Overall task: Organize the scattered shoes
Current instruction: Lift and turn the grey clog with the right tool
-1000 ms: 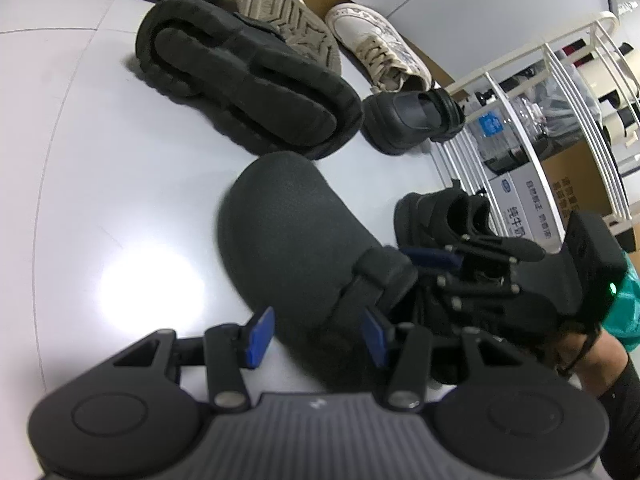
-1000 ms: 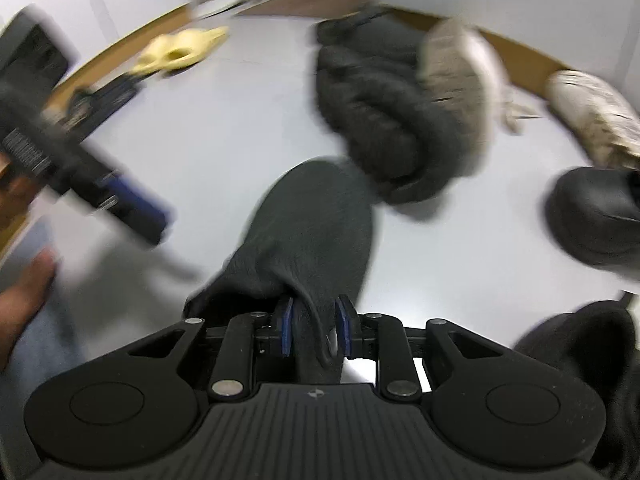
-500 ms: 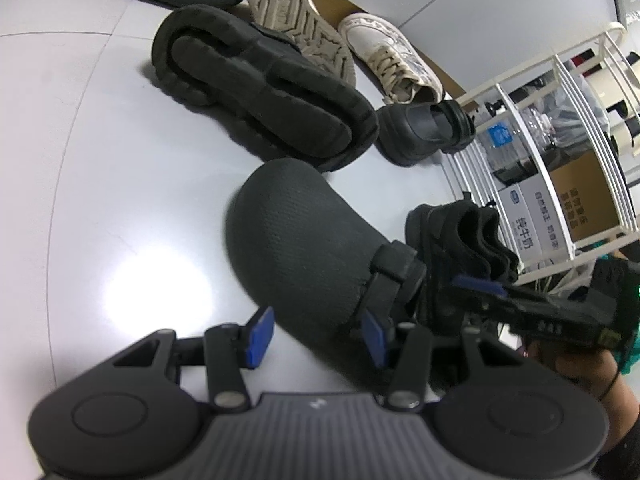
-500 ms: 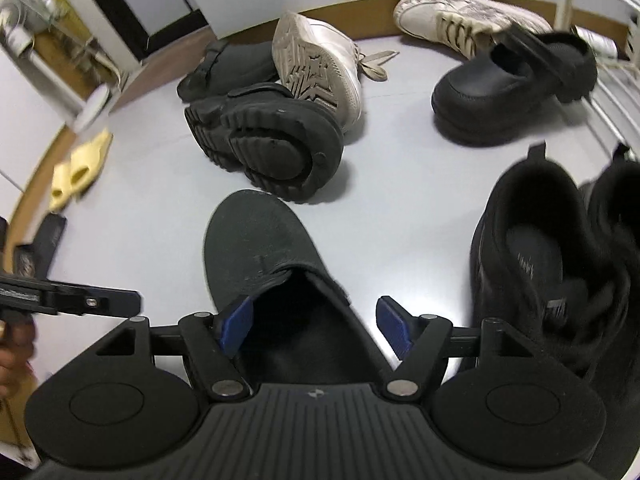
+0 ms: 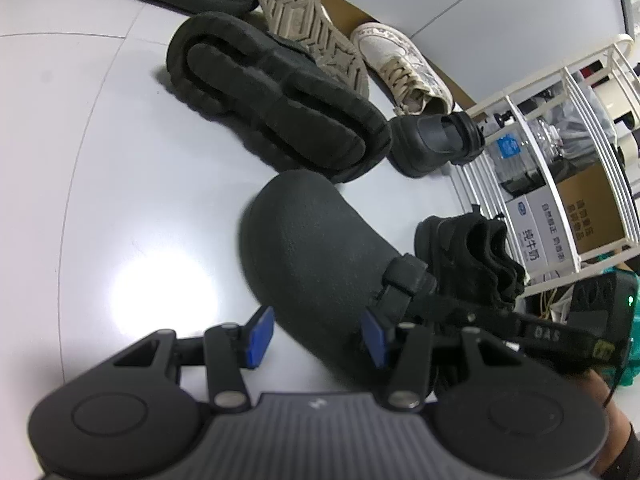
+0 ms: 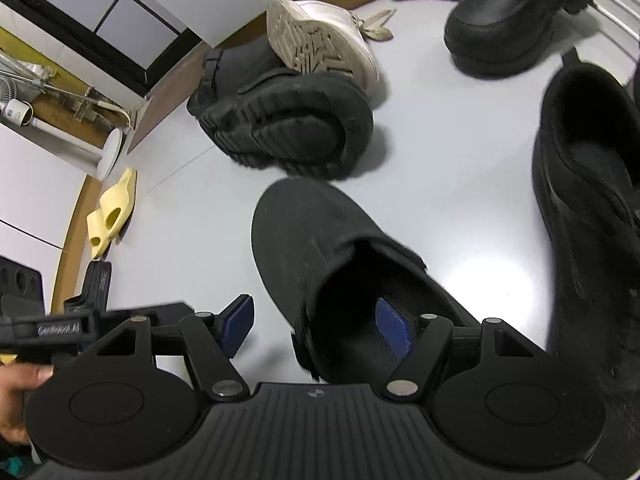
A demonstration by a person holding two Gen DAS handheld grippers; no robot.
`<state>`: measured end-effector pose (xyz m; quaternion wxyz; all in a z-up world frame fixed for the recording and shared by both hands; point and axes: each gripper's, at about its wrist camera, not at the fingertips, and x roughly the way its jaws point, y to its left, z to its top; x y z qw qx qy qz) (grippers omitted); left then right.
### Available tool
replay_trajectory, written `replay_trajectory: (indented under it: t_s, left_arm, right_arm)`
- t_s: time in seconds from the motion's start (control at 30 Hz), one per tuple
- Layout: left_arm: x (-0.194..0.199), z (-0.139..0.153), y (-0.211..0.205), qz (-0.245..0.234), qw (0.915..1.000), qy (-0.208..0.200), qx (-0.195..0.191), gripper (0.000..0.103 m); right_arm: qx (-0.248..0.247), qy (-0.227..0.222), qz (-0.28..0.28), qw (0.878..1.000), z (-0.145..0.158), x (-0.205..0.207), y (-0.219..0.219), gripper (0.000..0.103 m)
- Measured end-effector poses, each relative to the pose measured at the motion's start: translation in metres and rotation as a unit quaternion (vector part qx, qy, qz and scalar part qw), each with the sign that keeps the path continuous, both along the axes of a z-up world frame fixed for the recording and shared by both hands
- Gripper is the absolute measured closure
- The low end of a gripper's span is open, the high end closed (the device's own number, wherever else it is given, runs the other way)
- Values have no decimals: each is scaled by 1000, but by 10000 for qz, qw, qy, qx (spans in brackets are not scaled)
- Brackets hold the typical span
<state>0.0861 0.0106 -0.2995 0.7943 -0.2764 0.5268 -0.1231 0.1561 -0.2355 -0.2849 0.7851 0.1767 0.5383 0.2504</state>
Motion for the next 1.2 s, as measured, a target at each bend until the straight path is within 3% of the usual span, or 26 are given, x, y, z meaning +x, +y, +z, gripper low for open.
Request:
replay_trajectory:
  t_s: [0.07, 0.23, 0.33, 0.4, 0.47, 0.67, 0.77, 0.9, 1.17, 1.2]
  left_arm:
    - [-1, -1, 1, 21, 10000, 9, 11, 52]
    - [-1, -1, 2, 38, 10000, 9, 31, 52]
    - [-2, -1, 3, 36, 10000, 8, 38, 52]
    - [-2, -1, 4, 47, 10000, 21, 39, 52]
    - [-2, -2, 5, 67, 10000, 26, 48, 52]
    - [-2, -3, 5, 50, 10000, 34, 55, 52]
    - [-2, -3, 5, 33, 10000, 44, 55, 52]
    - [-1, -3, 5, 40, 10000, 51, 58, 52]
    - [-1, -1, 7, 47, 10000, 35, 68, 52]
    - [-1, -1, 8, 53, 10000, 33, 67, 52]
  right_arm:
    - [-81, -249, -176, 9995, 5, 1, 2, 31]
    - [-154, -219, -121, 9996, -2, 7, 15, 32]
    - [-286, -246, -89, 9992, -7, 11, 22, 43]
    - [-551, -483, 52, 9973, -6, 13, 28, 57]
    - [-999, -791, 347, 9912, -3, 11, 37, 57]
    - [-1297, -1248, 886, 9797, 2, 7, 48, 59]
    - [-1435, -1574, 1357, 9676, 6, 8, 55, 60]
    - [-1463, -1801, 1940, 9532, 12, 5, 60, 61]
    - [-1314, -1953, 2405, 9417, 19, -3, 57, 68]
    - [-1324, -2029, 2607, 9345, 22, -5, 57, 70]
